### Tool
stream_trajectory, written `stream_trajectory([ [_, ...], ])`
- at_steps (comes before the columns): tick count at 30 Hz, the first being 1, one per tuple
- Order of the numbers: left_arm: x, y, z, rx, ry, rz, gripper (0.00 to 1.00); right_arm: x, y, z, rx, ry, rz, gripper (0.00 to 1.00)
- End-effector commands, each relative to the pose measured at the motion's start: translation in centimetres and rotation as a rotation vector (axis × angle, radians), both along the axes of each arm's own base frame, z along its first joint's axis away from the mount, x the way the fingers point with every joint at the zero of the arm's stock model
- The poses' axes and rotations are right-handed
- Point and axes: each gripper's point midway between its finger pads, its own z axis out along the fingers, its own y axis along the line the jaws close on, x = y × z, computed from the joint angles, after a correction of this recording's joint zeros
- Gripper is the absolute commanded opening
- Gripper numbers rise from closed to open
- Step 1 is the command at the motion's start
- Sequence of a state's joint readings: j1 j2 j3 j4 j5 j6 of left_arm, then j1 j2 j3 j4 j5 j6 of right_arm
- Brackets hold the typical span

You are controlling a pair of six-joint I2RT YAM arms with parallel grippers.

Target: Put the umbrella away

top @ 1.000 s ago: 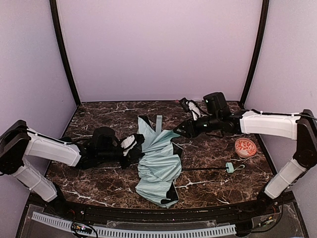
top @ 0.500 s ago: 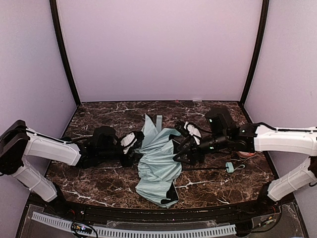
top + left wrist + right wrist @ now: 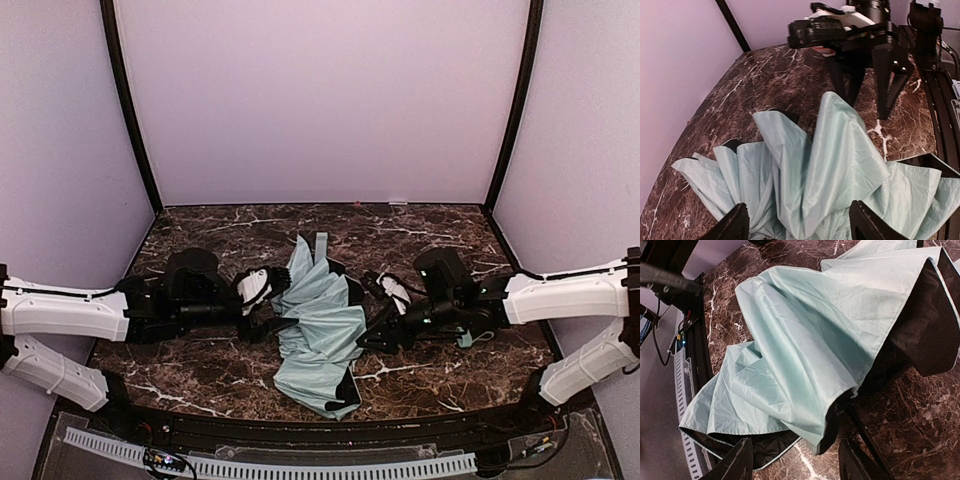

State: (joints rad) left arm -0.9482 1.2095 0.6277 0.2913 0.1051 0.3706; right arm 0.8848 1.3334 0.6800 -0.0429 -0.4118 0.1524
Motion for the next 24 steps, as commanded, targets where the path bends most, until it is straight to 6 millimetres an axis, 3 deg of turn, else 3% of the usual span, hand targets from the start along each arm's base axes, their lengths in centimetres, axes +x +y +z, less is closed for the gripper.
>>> stream_trajectory([
  [1,-1.9,-1.0,-1.8,0.084,-0.019,-0.146,0.71,0.7,2.0,0.2,0.077,0.011,-0.004,0.53],
  [5,-1.5,-2.4,-3.2,0.140,-0.022,-0.180,0.67,1.3,4.4,0.7,0.125,0.026,0.050,0.14],
  [7,-1.1,-2.7,-4.1,0.180,-0.019,-0.172,0.64,1.4,5.3,1.6,0.151,0.020,0.085,0.01],
  [8,-0.8,-2.6,-4.5,0.197,-0.021,-0.157,0.60,1.4,5.7,2.3,0.171,0.009,0.104,0.00],
  [11,-0.5,-2.3,-5.1,0.216,-0.031,-0.139,0.46,0.9,6.6,4.5,0.230,-0.017,0.177,0.00],
  [13,-0.6,-2.1,-5.2,0.211,-0.037,-0.137,0.30,0.4,7.0,5.9,0.269,-0.032,0.225,0.00],
  [15,-0.5,-2.0,-4.9,0.200,-0.033,-0.126,0.05,0.5,7.1,7.0,0.291,-0.054,0.242,0.00],
  [16,-0.5,-1.8,-4.7,0.192,-0.030,-0.113,0.00,0.7,6.9,7.3,0.295,-0.068,0.235,0.00],
  [17,-0.5,-1.6,-4.6,0.182,-0.025,-0.102,0.00,1.1,6.5,7.6,0.299,-0.078,0.220,0.00],
  [24,-1.6,-0.9,-3.7,0.094,-0.015,-0.099,0.00,4.2,4.1,6.9,0.190,-0.107,0.093,0.35],
])
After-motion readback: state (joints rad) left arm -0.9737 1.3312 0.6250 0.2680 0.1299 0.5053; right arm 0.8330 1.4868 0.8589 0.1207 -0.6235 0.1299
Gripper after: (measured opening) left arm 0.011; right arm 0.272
